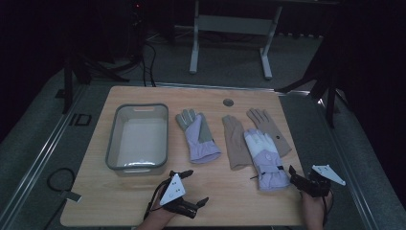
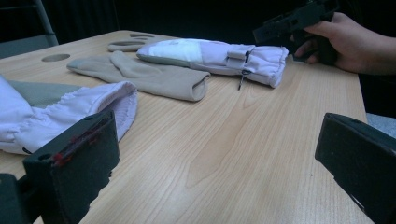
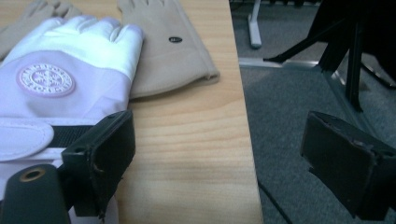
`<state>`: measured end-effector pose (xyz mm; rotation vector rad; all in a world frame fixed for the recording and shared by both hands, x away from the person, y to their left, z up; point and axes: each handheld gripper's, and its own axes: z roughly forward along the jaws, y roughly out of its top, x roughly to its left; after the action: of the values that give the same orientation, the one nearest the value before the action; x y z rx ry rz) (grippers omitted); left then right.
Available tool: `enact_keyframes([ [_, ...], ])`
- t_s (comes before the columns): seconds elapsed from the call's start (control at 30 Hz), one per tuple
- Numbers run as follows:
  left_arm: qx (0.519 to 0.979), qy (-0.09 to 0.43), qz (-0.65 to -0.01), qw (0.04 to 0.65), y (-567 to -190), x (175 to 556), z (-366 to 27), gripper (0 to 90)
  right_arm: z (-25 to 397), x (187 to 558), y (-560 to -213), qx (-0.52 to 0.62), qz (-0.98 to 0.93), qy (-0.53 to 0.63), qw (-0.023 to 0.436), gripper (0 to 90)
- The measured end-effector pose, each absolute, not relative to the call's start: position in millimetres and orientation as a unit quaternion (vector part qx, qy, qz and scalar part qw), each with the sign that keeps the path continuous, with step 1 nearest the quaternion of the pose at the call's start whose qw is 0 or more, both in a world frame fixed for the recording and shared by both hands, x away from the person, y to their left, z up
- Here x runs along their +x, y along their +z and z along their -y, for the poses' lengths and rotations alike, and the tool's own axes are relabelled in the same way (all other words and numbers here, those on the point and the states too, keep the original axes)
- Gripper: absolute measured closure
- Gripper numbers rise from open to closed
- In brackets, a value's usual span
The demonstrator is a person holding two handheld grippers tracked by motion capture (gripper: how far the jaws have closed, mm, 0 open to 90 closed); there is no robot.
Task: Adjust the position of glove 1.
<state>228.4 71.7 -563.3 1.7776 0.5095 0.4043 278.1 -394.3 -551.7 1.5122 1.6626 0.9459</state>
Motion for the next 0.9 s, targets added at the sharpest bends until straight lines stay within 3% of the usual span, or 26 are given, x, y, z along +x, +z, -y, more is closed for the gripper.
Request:
enact_keyframes([
  [0.37,0.758,0.171,-0.225,0.588,-563.5,229.7,-74.3,0.0,394.4,279.9,-531.7,0.574,-0.672,0.363,0.296,10.1],
  [0.5,0.754,0.171,-0.228,0.592,-563.7,229.5,-75.2,0.0,389.8,281.3,-517.1,0.565,-0.67,0.362,0.317,10.1],
  [0.6,0.753,0.17,-0.228,0.594,-563.8,229.7,-75.9,0.0,389.3,287.6,-506.2,0.562,-0.679,0.384,0.275,10.1],
  [0.73,0.752,0.169,-0.227,0.595,-563.8,229.6,-75.9,0.0,378.0,292.1,-492.4,0.542,-0.691,0.38,0.289,12.8],
  [0.9,0.75,0.166,-0.227,0.598,-564.0,229.7,-76.4,0.0,362.3,303.3,-478.6,0.531,-0.709,0.389,0.253,11.3],
])
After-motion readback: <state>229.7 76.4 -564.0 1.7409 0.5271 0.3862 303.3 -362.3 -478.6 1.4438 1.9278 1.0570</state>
